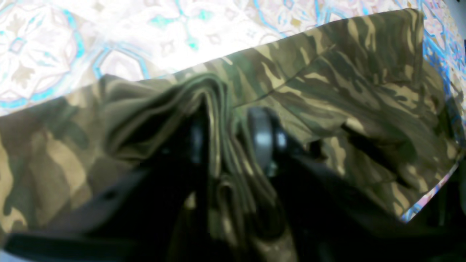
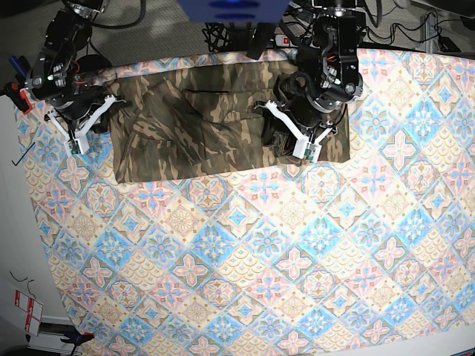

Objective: Fold the T-shirt properly
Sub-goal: 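Fold the strip end with the left gripper toward the right gripper, then release the folded end and lift the left gripper away, then fold the strip end with the right gripper toward the shirt's middle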

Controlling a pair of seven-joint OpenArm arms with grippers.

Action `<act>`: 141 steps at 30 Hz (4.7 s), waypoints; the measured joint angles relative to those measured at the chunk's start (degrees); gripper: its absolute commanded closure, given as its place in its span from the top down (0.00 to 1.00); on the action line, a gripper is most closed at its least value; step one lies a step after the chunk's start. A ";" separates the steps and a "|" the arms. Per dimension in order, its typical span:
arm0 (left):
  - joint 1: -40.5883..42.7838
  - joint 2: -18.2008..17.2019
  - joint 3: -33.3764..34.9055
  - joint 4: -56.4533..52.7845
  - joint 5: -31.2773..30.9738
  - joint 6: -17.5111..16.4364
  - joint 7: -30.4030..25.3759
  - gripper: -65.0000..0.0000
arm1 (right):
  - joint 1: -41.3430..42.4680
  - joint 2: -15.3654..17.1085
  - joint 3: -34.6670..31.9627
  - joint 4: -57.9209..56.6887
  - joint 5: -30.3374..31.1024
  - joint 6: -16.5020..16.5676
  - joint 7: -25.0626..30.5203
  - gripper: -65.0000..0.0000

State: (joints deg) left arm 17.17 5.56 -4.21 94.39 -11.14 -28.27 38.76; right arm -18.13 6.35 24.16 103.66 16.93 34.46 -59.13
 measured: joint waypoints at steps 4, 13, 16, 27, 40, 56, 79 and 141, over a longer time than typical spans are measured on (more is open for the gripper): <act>0.00 0.00 0.02 0.00 0.02 0.00 0.09 0.40 | 0.00 0.00 0.00 0.00 0.00 0.00 0.00 0.00; -0.22 -0.33 6.67 -0.04 0.02 -0.15 0.28 0.49 | 0.00 0.02 0.00 0.00 -0.02 -0.02 -0.02 0.00; -1.36 -0.44 8.59 -2.27 0.02 0.04 0.02 0.48 | 0.00 -0.02 0.00 0.00 0.02 0.00 -0.02 0.00; 1.62 -2.12 6.25 7.45 -0.37 -0.31 0.04 0.07 | -0.50 0.04 -0.96 0.26 -0.07 -0.07 -0.35 0.00; 8.92 -10.03 -22.34 10.56 0.04 -0.37 -0.42 0.00 | -6.67 -3.34 -28.98 4.39 -0.04 -0.22 -0.48 0.00; 12.85 -19.41 -29.97 -2.75 2.21 -0.26 -5.62 0.00 | 2.23 -2.54 -35.93 -2.25 4.87 -1.29 -9.51 0.23; 17.14 -13.68 -20.44 12.11 2.16 -2.67 0.96 0.00 | 1.92 4.76 -35.10 2.29 13.88 -7.34 -10.56 0.00; 20.52 -13.97 -25.77 19.28 8.07 3.19 1.38 0.00 | 11.85 5.70 -48.96 -9.16 13.35 -1.25 -20.98 0.00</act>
State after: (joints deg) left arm 37.69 -8.40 -29.98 113.67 -3.07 -25.08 40.14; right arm -6.28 12.05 -24.80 94.50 30.28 33.21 -80.12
